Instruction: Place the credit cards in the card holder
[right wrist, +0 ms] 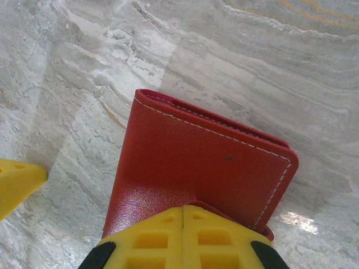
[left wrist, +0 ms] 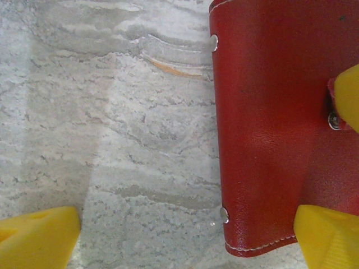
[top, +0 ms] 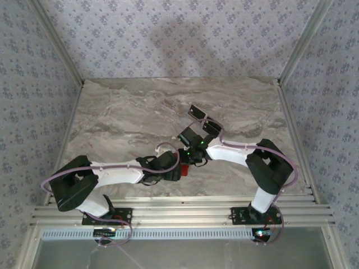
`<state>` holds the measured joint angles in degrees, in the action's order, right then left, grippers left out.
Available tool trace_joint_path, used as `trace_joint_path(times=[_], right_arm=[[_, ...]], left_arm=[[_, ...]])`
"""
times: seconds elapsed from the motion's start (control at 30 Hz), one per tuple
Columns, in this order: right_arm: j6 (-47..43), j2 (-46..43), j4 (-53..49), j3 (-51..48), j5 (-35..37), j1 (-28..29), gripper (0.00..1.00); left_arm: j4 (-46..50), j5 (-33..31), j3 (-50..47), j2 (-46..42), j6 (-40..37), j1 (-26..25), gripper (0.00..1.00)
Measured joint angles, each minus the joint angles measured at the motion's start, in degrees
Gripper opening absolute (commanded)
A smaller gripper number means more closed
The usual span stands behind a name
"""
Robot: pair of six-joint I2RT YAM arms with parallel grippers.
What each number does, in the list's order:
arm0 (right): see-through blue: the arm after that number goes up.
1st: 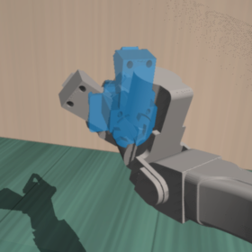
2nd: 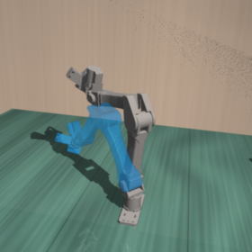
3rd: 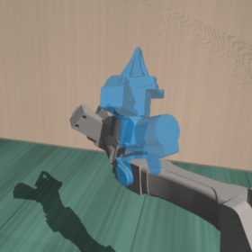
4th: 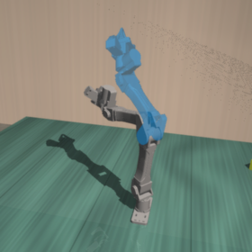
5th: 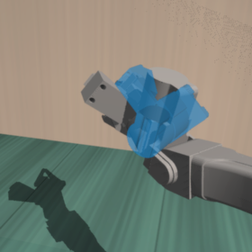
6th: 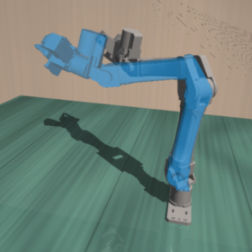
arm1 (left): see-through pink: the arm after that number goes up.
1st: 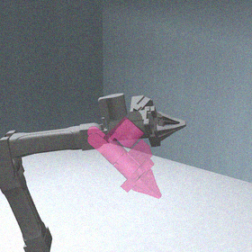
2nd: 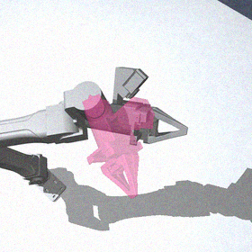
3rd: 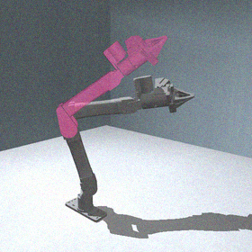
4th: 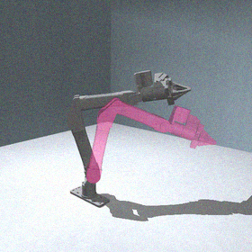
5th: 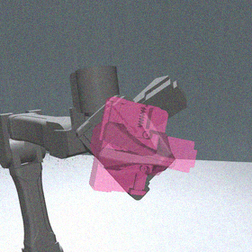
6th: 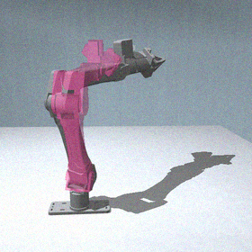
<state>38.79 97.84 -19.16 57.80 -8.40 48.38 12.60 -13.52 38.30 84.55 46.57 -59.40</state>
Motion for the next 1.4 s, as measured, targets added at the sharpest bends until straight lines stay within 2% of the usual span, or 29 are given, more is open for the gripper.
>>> trace_joint_path(times=[0.53, 1.4], right_arm=[[0.3, 0.0, 0.5, -0.2, 0.0, 0.7, 0.0], [1.2, -2.0, 9.8, -7.1, -1.8, -1.0, 0.0]], left_arm=[[0.0, 0.0, 0.0, 0.0, 0.0, 0.0, 0.99], [-0.9, -0.3, -1.1, -1.0, 0.9, 0.0, 0.99]])
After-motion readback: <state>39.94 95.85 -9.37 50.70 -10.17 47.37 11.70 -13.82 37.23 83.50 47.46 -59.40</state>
